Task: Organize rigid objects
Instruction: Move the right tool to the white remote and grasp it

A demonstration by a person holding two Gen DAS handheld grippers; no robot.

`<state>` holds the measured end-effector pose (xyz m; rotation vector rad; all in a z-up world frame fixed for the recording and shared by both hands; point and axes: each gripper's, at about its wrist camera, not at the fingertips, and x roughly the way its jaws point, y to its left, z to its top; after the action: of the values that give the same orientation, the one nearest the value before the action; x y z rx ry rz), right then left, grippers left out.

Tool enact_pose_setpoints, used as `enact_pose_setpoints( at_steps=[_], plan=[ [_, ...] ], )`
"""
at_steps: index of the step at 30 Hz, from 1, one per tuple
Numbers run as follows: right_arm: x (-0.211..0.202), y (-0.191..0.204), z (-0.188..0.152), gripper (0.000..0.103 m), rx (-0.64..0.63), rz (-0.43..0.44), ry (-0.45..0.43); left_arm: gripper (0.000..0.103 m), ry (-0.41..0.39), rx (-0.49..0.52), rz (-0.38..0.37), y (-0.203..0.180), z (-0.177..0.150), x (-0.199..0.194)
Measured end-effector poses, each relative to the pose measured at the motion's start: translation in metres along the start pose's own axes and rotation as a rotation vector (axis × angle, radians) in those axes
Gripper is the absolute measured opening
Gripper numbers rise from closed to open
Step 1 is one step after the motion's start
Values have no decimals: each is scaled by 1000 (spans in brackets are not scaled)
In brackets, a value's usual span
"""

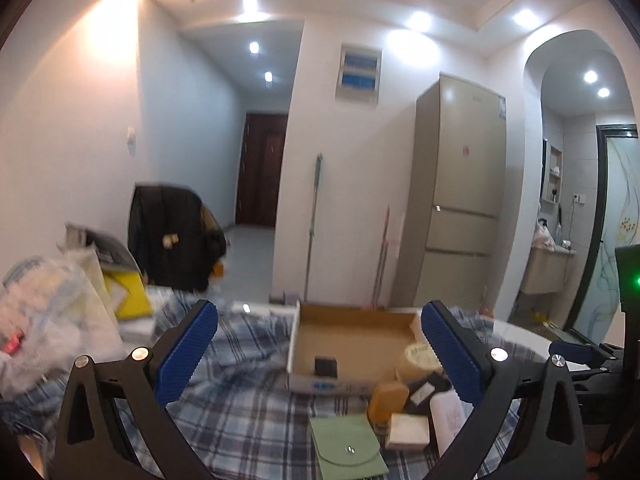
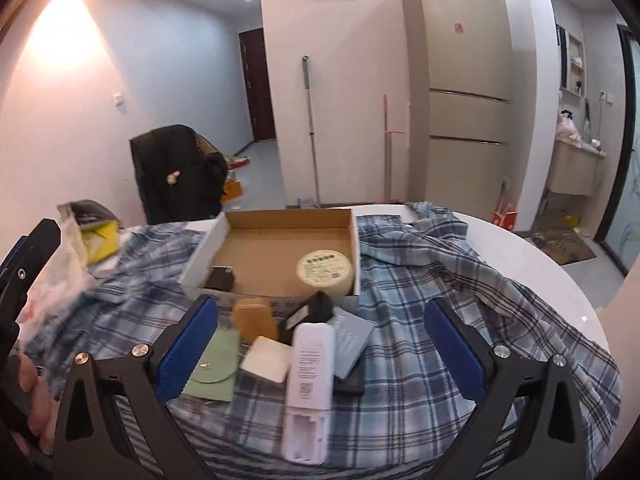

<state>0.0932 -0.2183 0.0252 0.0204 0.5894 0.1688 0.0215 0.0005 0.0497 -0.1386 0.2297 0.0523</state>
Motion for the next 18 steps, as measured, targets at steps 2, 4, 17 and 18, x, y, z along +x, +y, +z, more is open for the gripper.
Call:
enact_pose_setpoints(
  at_steps=[2,4,17,18],
  plan=[
    [13,-2,-5,96,7,3,43,103,68,-6,5,1,-13,18],
    [25,-3,-11,93,15,16,87,103,139,-6,8,1,-24,33],
    [83,5,-49,80,-2,34,356,103,401,-34,40,14,-64,87],
    [86,5,-51,76,1,39,371,103,403,-37,38,14,-64,87]
  ],
)
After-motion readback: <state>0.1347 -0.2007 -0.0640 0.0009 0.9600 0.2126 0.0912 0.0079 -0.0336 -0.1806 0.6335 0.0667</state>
